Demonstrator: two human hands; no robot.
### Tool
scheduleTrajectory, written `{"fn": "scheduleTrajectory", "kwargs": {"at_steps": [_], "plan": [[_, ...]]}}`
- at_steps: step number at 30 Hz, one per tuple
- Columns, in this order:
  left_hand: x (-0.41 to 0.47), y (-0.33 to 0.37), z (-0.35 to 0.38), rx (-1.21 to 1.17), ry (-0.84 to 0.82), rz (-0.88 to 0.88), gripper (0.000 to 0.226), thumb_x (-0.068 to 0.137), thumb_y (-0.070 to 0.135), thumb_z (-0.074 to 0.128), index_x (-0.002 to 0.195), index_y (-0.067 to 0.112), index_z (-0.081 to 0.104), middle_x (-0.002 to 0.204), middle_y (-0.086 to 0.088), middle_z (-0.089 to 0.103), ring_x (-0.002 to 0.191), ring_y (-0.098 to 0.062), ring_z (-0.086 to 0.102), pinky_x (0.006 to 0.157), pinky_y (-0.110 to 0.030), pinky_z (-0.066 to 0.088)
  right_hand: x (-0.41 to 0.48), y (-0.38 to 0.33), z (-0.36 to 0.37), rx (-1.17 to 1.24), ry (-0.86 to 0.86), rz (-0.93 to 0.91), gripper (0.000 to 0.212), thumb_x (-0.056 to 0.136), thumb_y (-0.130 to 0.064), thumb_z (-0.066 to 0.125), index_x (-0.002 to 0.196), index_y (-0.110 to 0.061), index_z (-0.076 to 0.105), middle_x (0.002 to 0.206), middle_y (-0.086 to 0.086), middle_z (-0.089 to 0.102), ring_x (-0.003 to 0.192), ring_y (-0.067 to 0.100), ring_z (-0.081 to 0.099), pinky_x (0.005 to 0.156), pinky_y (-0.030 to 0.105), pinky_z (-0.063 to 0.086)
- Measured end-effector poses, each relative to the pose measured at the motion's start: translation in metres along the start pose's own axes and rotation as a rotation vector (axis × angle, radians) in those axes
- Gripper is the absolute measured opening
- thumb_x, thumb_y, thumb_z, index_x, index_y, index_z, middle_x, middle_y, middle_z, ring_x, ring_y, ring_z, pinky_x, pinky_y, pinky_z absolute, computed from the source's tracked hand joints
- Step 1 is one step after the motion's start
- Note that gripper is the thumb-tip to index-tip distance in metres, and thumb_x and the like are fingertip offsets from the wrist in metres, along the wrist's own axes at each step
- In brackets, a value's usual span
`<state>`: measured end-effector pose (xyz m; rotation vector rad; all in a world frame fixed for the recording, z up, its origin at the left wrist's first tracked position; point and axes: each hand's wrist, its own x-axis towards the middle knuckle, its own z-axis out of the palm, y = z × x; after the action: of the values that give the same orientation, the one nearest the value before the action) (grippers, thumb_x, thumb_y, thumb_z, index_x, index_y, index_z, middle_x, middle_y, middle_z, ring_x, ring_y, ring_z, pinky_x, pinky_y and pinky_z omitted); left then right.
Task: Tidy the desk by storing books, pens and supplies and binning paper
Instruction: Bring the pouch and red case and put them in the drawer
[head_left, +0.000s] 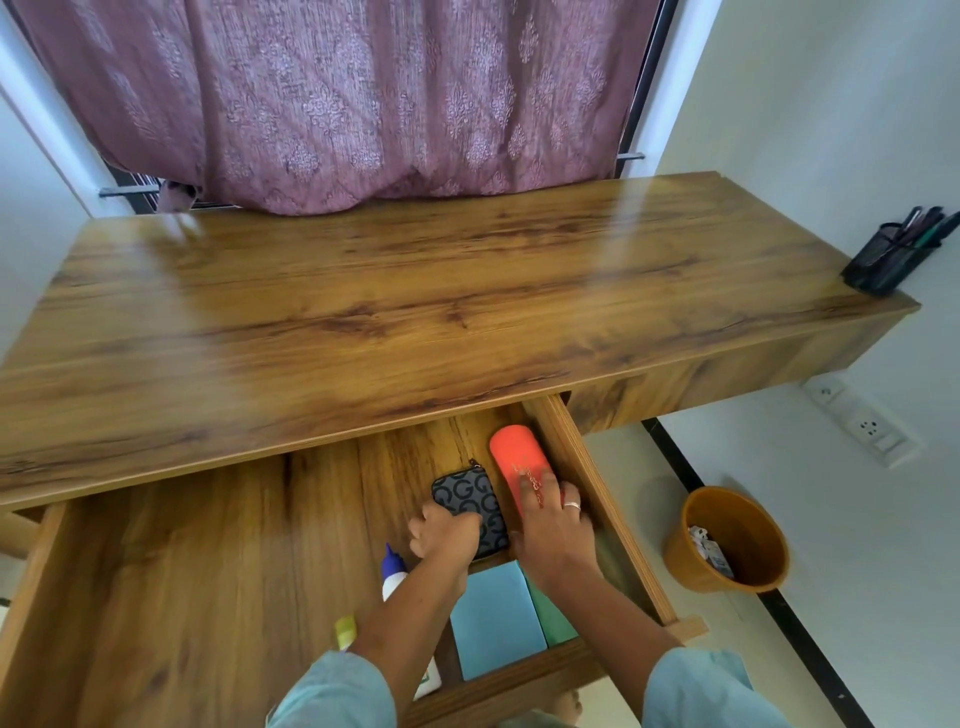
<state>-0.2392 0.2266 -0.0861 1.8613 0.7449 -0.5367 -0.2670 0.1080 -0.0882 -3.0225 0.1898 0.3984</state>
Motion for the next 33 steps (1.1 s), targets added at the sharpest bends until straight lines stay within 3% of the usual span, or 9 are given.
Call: {"fn": "scheduleTrajectory", "kwargs": {"at_steps": [9,17,23,25,27,29,30,32,33], "plan": [[-0.028,-0.029,-0.026,0.047,-0.03,0.149,0.06,0.084,0.022,0.053,0.141,0.026,0.035,0.142,-0.008,0.028,0.131,-0.03,0.027,0.108,-0.042,0.034,-0.044,-0.05,0.005,0.125,-0.003,-0.151,0.071,0.088,-0.028,0.058,0.147,-0.03,0.018,0.155,0.001,0.011,0.142,0.027,0.013,0.109,0.044,0.034],[-0.062,-0.074,-0.062,0.34,0.016,0.411,0.052,0.088,0.018,0.05,0.139,0.025,0.039,0.15,-0.006,0.022,0.135,-0.027,0.019,0.109,-0.034,0.024,-0.084,-0.066,0.015,0.153,0.007,-0.284,0.056,0.089,-0.025,0.055,0.141,-0.022,0.033,0.15,0.003,0.022,0.137,0.027,0.023,0.107,0.042,0.036],[-0.086,-0.121,-0.082,0.784,0.162,0.705,0.049,0.097,0.042,0.031,0.143,0.026,0.029,0.143,0.0,0.033,0.127,-0.021,0.034,0.107,-0.033,0.031,-0.102,-0.059,0.012,0.199,-0.024,-0.393,0.034,0.097,-0.034,0.04,0.121,-0.014,0.053,0.131,0.004,0.047,0.12,0.028,0.044,0.089,0.039,0.044],[-0.096,-0.13,-0.09,0.917,0.193,0.745,0.057,0.091,0.051,0.018,0.134,0.026,0.045,0.131,0.003,0.048,0.12,-0.02,0.047,0.1,-0.035,0.04,-0.115,-0.057,0.011,0.147,0.002,-0.453,0.035,0.1,-0.036,0.034,0.112,-0.012,0.057,0.121,0.007,0.055,0.113,0.027,0.05,0.083,0.037,0.043],[-0.105,-0.144,-0.096,0.922,0.27,0.769,0.052,0.089,0.05,0.023,0.111,0.026,0.063,0.108,0.005,0.064,0.101,-0.019,0.063,0.086,-0.039,0.052,-0.131,-0.052,0.01,0.092,0.067,-0.515,0.042,0.101,-0.04,0.026,0.109,-0.014,0.059,0.111,0.007,0.061,0.105,0.026,0.055,0.077,0.036,0.042],[-0.119,-0.159,-0.099,0.934,0.354,0.77,0.05,0.095,0.049,0.022,0.103,0.027,0.067,0.1,0.007,0.067,0.093,-0.018,0.066,0.082,-0.041,0.054,-0.148,-0.042,0.016,0.074,0.179,-0.557,0.051,0.097,-0.043,0.019,0.105,-0.018,0.062,0.102,0.002,0.066,0.098,0.023,0.06,0.075,0.036,0.044],[-0.126,-0.168,-0.097,0.943,0.355,0.76,0.055,0.097,0.049,0.016,0.108,0.026,0.065,0.105,0.006,0.067,0.097,-0.019,0.065,0.085,-0.042,0.053,-0.157,-0.035,0.021,0.053,0.217,-0.569,0.047,0.094,-0.043,0.023,0.105,-0.021,0.064,0.099,-0.002,0.068,0.094,0.02,0.063,0.076,0.035,0.048],[-0.142,-0.186,-0.095,0.982,0.407,0.776,0.052,0.097,0.048,0.021,0.123,0.018,0.055,0.118,-0.002,0.064,0.109,-0.024,0.062,0.091,-0.045,0.05,-0.172,-0.021,0.03,0.005,0.231,-0.561,0.037,0.084,-0.037,0.055,0.116,-0.023,0.065,0.104,-0.006,0.069,0.097,0.016,0.066,0.084,0.035,0.053],[-0.148,-0.194,-0.092,1.006,0.424,0.784,0.051,0.093,0.046,0.035,0.129,0.014,0.05,0.124,-0.006,0.061,0.114,-0.026,0.06,0.092,-0.045,0.049,-0.176,-0.015,0.036,-0.027,0.25,-0.554,0.052,0.073,-0.033,0.07,0.123,-0.02,0.063,0.113,-0.003,0.068,0.104,0.018,0.066,0.089,0.037,0.052]]}}
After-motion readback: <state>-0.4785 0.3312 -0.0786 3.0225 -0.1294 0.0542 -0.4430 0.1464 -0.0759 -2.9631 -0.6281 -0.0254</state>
